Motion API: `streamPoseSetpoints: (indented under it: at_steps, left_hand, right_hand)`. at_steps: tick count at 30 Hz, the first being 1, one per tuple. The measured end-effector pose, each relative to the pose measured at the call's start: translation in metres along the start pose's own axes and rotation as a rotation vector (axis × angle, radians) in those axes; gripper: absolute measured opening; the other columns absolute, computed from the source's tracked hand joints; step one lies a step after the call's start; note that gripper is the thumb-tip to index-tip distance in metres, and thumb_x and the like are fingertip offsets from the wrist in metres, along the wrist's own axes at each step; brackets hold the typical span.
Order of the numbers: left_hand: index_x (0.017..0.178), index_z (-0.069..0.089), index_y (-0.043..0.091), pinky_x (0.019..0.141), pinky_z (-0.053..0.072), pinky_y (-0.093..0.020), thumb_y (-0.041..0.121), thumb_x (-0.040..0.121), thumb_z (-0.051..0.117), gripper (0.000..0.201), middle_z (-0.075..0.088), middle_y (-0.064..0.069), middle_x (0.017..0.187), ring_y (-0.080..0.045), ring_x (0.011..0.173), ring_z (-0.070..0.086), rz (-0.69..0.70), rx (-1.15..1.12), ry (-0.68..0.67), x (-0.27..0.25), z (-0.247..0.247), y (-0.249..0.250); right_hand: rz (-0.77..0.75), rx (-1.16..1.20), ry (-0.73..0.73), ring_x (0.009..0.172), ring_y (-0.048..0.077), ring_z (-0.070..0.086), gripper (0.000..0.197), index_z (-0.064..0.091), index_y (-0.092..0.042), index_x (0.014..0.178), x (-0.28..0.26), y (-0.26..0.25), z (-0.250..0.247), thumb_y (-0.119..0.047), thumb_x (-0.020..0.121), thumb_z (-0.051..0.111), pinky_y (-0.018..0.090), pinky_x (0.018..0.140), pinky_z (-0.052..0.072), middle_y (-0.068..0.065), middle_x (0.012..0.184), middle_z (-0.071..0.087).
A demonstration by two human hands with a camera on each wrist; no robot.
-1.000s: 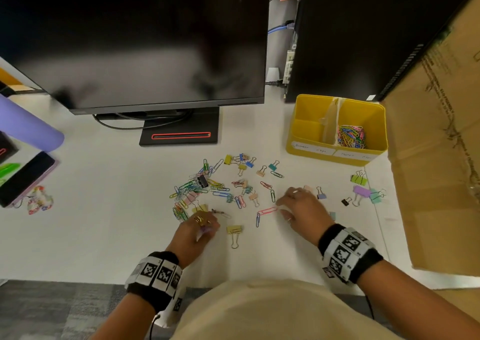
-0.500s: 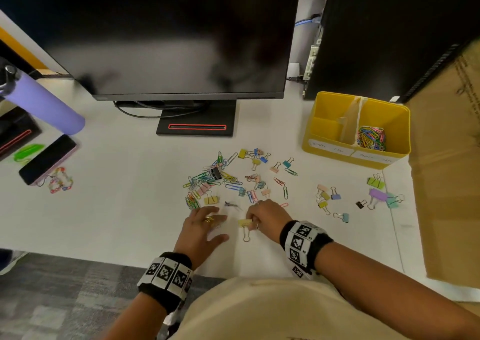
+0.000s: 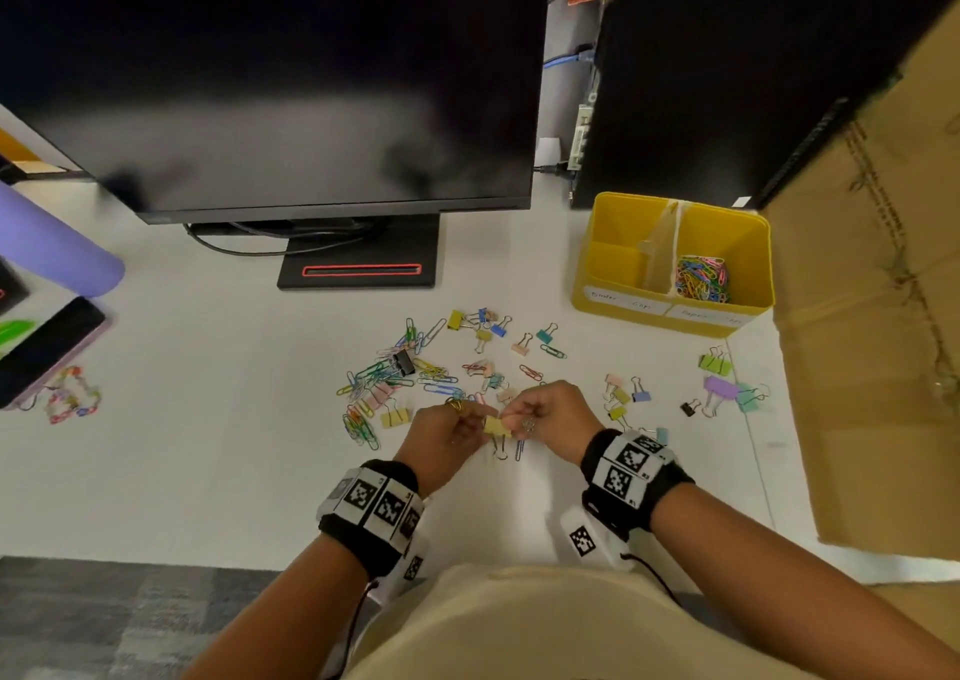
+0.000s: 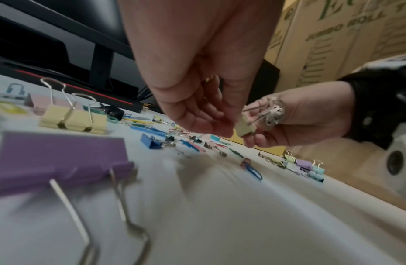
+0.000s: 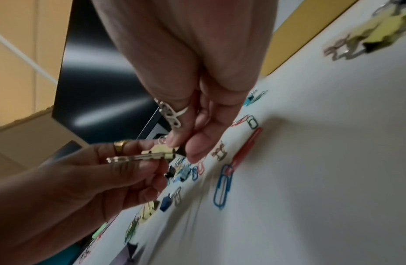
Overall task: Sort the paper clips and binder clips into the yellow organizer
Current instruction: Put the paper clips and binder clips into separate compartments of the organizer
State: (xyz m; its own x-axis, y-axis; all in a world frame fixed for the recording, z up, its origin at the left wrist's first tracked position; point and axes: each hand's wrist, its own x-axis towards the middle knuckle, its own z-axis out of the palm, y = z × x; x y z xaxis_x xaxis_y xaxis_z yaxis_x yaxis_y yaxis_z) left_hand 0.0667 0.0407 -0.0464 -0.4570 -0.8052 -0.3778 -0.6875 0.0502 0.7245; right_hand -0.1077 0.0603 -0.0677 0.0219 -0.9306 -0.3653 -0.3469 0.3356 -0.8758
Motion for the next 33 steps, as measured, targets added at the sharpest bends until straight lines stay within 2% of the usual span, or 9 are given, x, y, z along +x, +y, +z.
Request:
streamPoseSetpoints:
  at_steps: [3,7,12,15,19,22,24,28,33]
  left_hand:
    - [0.103,0.065,0.004,0.067,0.047,-0.005,-0.005,0.087,0.053,0.022,0.07,-0.004,0.088,-0.002,0.07,0.065,-0.067,-0.176,-0.051,0.002,-0.003,0.004]
    - [0.106,0.055,0.011,0.06,0.055,-0.013,-0.005,0.086,0.057,0.026,0.066,-0.005,0.081,-0.004,0.061,0.068,-0.174,-0.448,-0.186,0.001,0.0,0.012]
    - [0.092,0.059,0.009,0.05,0.05,-0.01,-0.006,0.085,0.059,0.017,0.062,-0.016,0.081,-0.001,0.049,0.064,-0.203,-0.393,-0.065,0.001,-0.007,0.0]
    - [0.086,0.061,0.018,0.058,0.047,-0.005,0.001,0.085,0.06,0.017,0.066,-0.007,0.084,0.002,0.06,0.061,-0.152,-0.181,-0.035,-0.013,-0.014,-0.02]
    - [0.084,0.06,0.031,0.062,0.043,-0.001,0.007,0.088,0.054,0.025,0.071,-0.003,0.087,-0.01,0.075,0.064,-0.113,0.105,-0.047,-0.034,-0.017,-0.046]
    - [0.09,0.065,0.024,0.063,0.044,0.0,0.006,0.09,0.052,0.022,0.069,0.0,0.087,-0.011,0.072,0.062,-0.132,0.124,0.046,-0.035,-0.021,-0.055]
    - [0.09,0.067,0.018,0.066,0.045,-0.004,0.002,0.087,0.056,0.019,0.068,-0.005,0.092,-0.016,0.072,0.062,-0.11,0.136,0.087,-0.033,-0.024,-0.058]
    - [0.093,0.074,0.01,0.095,0.041,-0.025,0.008,0.079,0.068,0.016,0.065,-0.011,0.109,-0.028,0.109,0.057,0.028,0.384,0.147,-0.028,-0.023,-0.054]
    - [0.104,0.069,0.014,0.094,0.048,-0.032,0.01,0.09,0.053,0.022,0.061,-0.006,0.115,-0.022,0.11,0.055,0.089,0.29,0.244,0.003,-0.015,-0.007]
  right_hand:
    - [0.008,-0.004,-0.006,0.047,-0.009,0.056,0.007,0.072,0.001,0.08,-0.003,0.001,-0.006,0.001,0.073,0.073,0.017,0.065,0.054,0.001,0.06,0.064]
    - [-0.019,-0.057,0.034,0.047,-0.008,0.054,0.004,0.074,-0.006,0.075,-0.006,0.003,-0.004,-0.003,0.072,0.074,0.022,0.067,0.05,-0.013,0.053,0.061]
    - [-0.063,-0.091,0.082,0.054,-0.008,0.054,0.006,0.074,-0.004,0.078,-0.011,0.002,-0.005,0.0,0.075,0.071,0.013,0.068,0.048,0.002,0.067,0.067]
    - [-0.109,-0.289,0.059,0.065,-0.007,0.049,0.011,0.074,-0.004,0.081,-0.014,0.008,-0.02,0.002,0.078,0.065,0.0,0.063,0.036,0.007,0.079,0.07]
    - [-0.083,-0.524,-0.13,0.079,0.02,0.057,0.029,0.071,-0.002,0.088,-0.024,0.022,-0.03,0.013,0.077,0.048,0.019,0.072,0.041,0.016,0.089,0.066]
    - [-0.066,-0.56,-0.103,0.083,0.021,0.055,0.032,0.066,-0.004,0.102,-0.025,0.025,-0.035,0.011,0.08,0.048,0.016,0.072,0.044,0.012,0.092,0.059]
    - [-0.083,-0.588,-0.084,0.093,0.025,0.057,0.029,0.065,-0.007,0.105,-0.02,0.021,-0.034,0.004,0.082,0.051,0.025,0.081,0.048,0.012,0.097,0.06]
    - [-0.112,-0.669,-0.019,0.112,0.028,0.051,0.024,0.062,-0.006,0.107,-0.003,-0.004,-0.019,-0.012,0.088,0.049,0.032,0.09,0.044,0.015,0.113,0.06]
    - [-0.044,-0.782,-0.057,0.1,0.033,0.057,0.017,0.064,-0.003,0.094,0.018,-0.03,0.003,-0.015,0.085,0.055,0.035,0.08,0.048,0.017,0.105,0.06]
